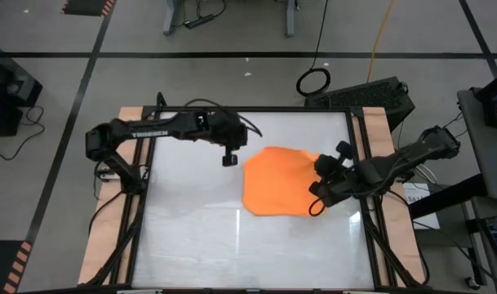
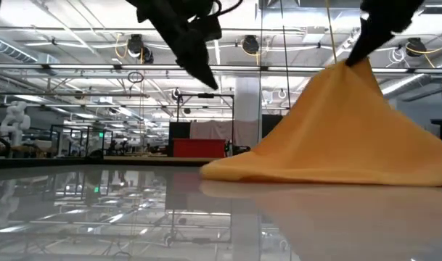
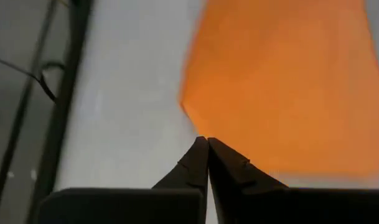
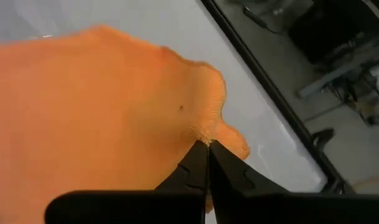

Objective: Roll towel
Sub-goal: Fold the towel

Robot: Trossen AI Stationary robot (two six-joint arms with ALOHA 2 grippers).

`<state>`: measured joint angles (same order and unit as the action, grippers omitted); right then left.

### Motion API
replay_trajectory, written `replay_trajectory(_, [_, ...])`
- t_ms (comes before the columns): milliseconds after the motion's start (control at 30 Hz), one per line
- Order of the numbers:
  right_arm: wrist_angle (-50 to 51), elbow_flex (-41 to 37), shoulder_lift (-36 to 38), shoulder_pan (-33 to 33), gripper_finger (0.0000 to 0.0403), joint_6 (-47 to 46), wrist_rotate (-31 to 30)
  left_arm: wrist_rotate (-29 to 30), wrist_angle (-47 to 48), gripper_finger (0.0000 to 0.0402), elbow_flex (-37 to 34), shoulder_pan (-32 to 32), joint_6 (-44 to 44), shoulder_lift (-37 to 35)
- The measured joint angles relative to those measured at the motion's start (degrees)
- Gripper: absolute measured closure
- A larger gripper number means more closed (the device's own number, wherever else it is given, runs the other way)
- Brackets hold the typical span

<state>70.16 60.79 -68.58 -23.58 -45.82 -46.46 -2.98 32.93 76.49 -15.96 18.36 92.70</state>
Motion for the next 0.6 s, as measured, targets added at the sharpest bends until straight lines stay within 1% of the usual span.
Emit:
replay_trajectory(67, [-0.04, 1.81, 0.00, -0.25, 0.0403, 2.16, 0.29, 1.09, -1.17, 0.0348, -1.33, 0.62, 0.01, 0.24])
replay_trajectory(200, [-1.24, 3.79, 0.00, -1.54, 0.0403, 5.18, 0.36, 3.10, -9.95, 0.0262, -4.71, 2.20, 0.05, 2.77])
replay_trajectory(267, [-2.09, 4.29, -0.02, -2.55, 0.0403, 6.13, 0.83, 3.08, -16.48, 0.0214, -5.80, 2.59, 0.14, 4.59])
replay_trajectory(333, [-3.15, 4.45, 0.00, -3.54, 0.0403, 6.97, 2.12, 2.54, -19.57, 0.0170, -5.94, 2.58, 0.40, 6.76])
replay_trajectory(400, [-4.05, 4.48, -0.02, -4.33, 0.0403, 7.37, 3.28, 1.02, -22.70, 0.0134, -5.94, 2.21, 1.95, 9.37])
replay_trajectory(467, [-4.27, 4.48, -0.02, -5.29, 0.0403, 7.09, 3.46, -1.04, -24.90, 0.0114, -6.01, 1.80, 4.00, 12.03])
replay_trajectory(533, [-4.36, 4.48, -0.02, -5.94, 0.0402, 6.58, 3.42, -2.53, -28.95, 0.0107, -5.99, 1.26, 5.60, 14.66])
replay_trajectory(600, [-4.51, 4.48, -0.02, -6.28, 0.0402, 6.23, 3.37, -1.82, -33.23, 0.0106, -5.94, 0.68, 6.22, 17.46])
